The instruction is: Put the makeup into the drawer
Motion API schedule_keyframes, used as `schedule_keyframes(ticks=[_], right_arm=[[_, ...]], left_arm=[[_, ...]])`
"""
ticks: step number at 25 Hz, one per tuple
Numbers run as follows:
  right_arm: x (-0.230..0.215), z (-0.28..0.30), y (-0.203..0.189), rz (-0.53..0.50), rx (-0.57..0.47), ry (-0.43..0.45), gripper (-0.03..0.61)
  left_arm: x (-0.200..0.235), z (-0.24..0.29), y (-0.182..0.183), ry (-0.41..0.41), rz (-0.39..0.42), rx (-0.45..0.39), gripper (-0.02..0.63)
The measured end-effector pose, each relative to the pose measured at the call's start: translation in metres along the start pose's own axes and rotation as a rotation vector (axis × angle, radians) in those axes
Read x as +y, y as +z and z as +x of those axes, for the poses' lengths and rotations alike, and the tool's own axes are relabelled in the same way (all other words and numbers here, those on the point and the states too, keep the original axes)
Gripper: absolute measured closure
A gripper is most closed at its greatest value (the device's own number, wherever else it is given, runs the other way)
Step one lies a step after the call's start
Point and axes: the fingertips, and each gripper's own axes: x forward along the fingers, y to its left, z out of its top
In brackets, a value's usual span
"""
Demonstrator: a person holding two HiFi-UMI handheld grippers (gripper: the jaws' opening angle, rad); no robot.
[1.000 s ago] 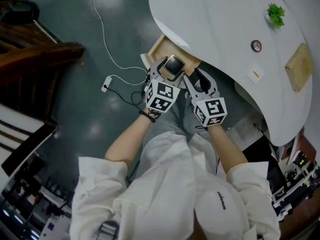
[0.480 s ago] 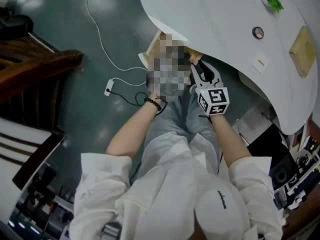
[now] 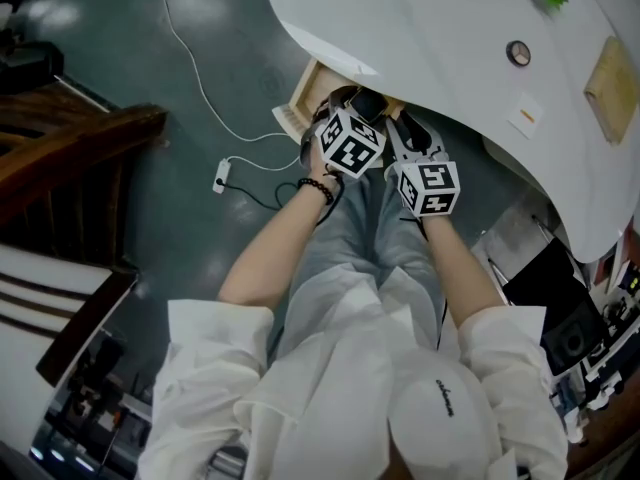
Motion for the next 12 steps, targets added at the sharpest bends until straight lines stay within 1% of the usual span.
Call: schedule_keyframes(ticks=[3,12], right_arm=[[-0.0018,0.0014,-0.0032,0.001,0.002,-0.007,0.454],[-0.0031,-0.0021,-0.0071,0.002,0.008,-0.007,0.451]], left_arm=[[-0.0003,0.0064,-0.0036,-0.031,-0.013,0.049,0.273],[-0.007,0.0103,-0.0055,-0.054,0.01,0.074,0.272]])
